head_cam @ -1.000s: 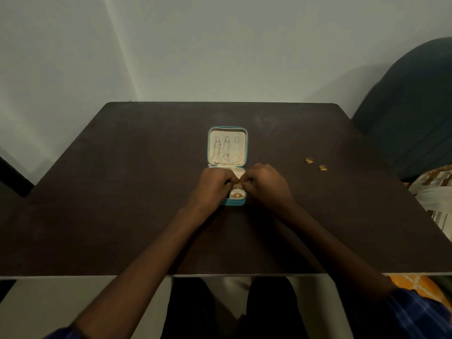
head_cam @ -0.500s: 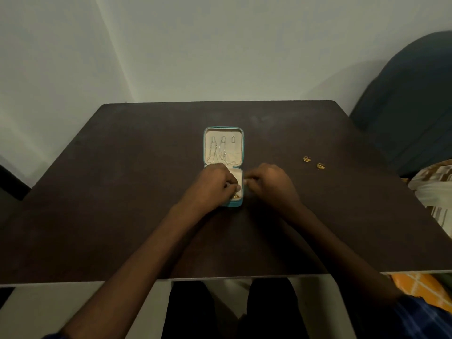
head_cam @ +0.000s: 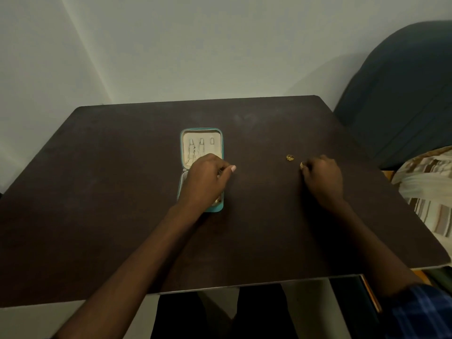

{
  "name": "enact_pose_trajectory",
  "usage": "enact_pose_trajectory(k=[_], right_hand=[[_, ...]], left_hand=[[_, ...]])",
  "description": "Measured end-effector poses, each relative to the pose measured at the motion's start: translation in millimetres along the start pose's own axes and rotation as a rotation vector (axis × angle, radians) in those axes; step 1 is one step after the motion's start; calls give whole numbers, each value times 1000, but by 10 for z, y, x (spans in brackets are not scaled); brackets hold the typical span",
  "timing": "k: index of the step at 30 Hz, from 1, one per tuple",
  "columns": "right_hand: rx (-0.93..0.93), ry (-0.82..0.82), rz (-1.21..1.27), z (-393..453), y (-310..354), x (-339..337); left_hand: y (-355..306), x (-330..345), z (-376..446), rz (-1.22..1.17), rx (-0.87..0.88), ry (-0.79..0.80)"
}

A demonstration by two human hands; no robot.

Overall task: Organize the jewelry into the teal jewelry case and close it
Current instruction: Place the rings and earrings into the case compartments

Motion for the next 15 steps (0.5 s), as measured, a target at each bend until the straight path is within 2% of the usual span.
enact_pose_trajectory(k=[3, 5, 8, 11, 15], right_hand=[[-75, 78, 252, -66, 201, -108], [-197, 205, 470, -149, 525, -272], [-401, 429, 616, -279, 1055, -451], [-432, 541, 705, -293, 1356, -475], [-381, 585, 827, -290, 1552, -424]], left_hand=[[14, -78, 10, -80, 53, 9], [11, -98, 20, -127, 82, 108], [-12, -111, 8, -193, 106, 224], [23, -205, -24, -297, 65, 164], [199, -322, -17, -342, -16, 54]])
Point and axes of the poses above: each hand's wrist, its own z-axis towards the middle knuckle, its own x-axis out of the palm, y = z × x, the point moved 4 cm from there along z, towards the middle knuckle, and after that the axes turned 4 degrees about -z, right-handed, at the moved point
